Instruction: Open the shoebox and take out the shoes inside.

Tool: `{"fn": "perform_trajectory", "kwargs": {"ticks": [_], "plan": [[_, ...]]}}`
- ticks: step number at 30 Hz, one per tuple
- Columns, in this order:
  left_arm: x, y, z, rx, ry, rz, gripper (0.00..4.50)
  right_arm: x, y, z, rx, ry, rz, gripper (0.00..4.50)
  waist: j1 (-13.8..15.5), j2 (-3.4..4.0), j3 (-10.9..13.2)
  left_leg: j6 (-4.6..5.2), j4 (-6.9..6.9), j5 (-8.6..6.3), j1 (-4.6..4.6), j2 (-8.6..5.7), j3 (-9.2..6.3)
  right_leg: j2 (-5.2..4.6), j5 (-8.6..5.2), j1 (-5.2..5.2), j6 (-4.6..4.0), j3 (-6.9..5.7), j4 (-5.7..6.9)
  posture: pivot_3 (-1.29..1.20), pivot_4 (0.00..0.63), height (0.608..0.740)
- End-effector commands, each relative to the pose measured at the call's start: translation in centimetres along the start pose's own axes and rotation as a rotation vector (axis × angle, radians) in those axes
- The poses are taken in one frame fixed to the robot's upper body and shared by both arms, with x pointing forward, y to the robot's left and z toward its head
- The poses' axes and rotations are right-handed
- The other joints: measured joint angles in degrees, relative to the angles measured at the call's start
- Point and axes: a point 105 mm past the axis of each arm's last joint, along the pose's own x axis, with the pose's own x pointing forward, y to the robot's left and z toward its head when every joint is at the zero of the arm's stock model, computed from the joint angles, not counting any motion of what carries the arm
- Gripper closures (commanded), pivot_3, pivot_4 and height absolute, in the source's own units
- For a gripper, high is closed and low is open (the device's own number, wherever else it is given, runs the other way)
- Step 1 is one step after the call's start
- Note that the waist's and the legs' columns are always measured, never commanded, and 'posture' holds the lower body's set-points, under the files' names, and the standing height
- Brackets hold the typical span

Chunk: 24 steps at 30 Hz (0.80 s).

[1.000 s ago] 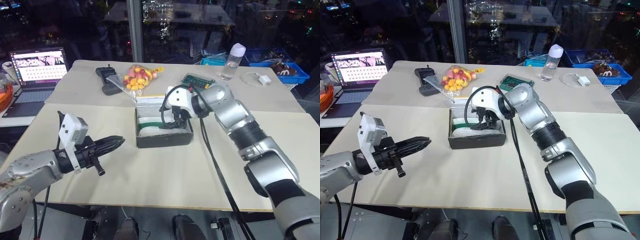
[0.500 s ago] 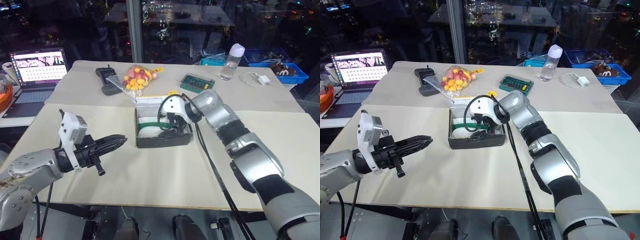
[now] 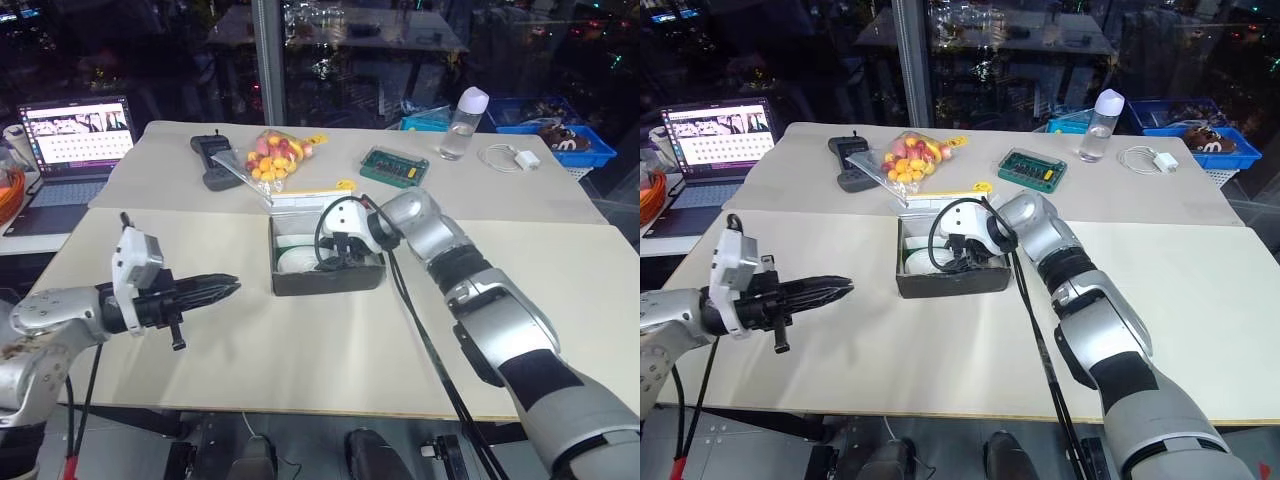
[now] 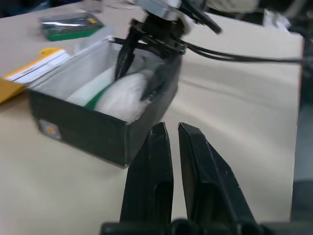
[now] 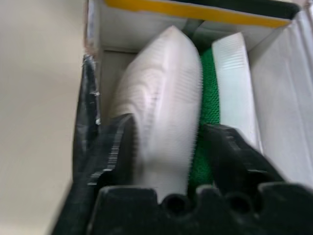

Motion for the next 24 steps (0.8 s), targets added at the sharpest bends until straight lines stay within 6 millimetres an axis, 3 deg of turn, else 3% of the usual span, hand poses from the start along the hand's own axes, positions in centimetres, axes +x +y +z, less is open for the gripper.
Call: {"fn": "perform_trajectory", "kwargs": {"ticks": [1,7,18,24], "plan": [[0.4,0.5,0.3,0.073,0.005,-0.018,4.08,0.0,0.3,-0.5,0.006,0.017,0.012,2.72,0.03,0.0,0.0,0.0,0.0,0.0,0.01,0.0,0.0,0.0,0.0,0.01,0.0,0.0,0.02,0.0,0.15,0.703],[1.1,1.0,0.6,0.083,-0.015,-0.018,4.08,-0.4,-0.1,-0.2,0.016,0.001,-0.006,2.72,0.0,0.0,0.0,0.0,0.0,0.0,0.06,-0.01,-0.01,0.0,-0.05,0.05,0.1,0.01,0.06,0.0,0.15,0.703],[1.1,1.3,0.8,0.102,-0.021,-0.008,4.08,-4.8,-3.0,5.4,-0.03,-0.177,-0.125,2.72,0.01,0.04,0.04,0.0,0.0,0.0,-0.01,0.0,-0.03,0.01,-0.02,-0.03,0.04,0.0,0.1,0.0,0.15,0.703],[1.3,1.1,0.7,0.102,-0.022,-0.011,4.08,-6.5,-3.3,6.6,-0.01,-0.232,-0.17,2.72,-0.1,0.06,0.06,0.01,-0.01,0.0,-0.03,0.0,-0.03,0.01,-0.02,-0.05,0.03,0.0,0.11,0.0,0.15,0.703]]}}
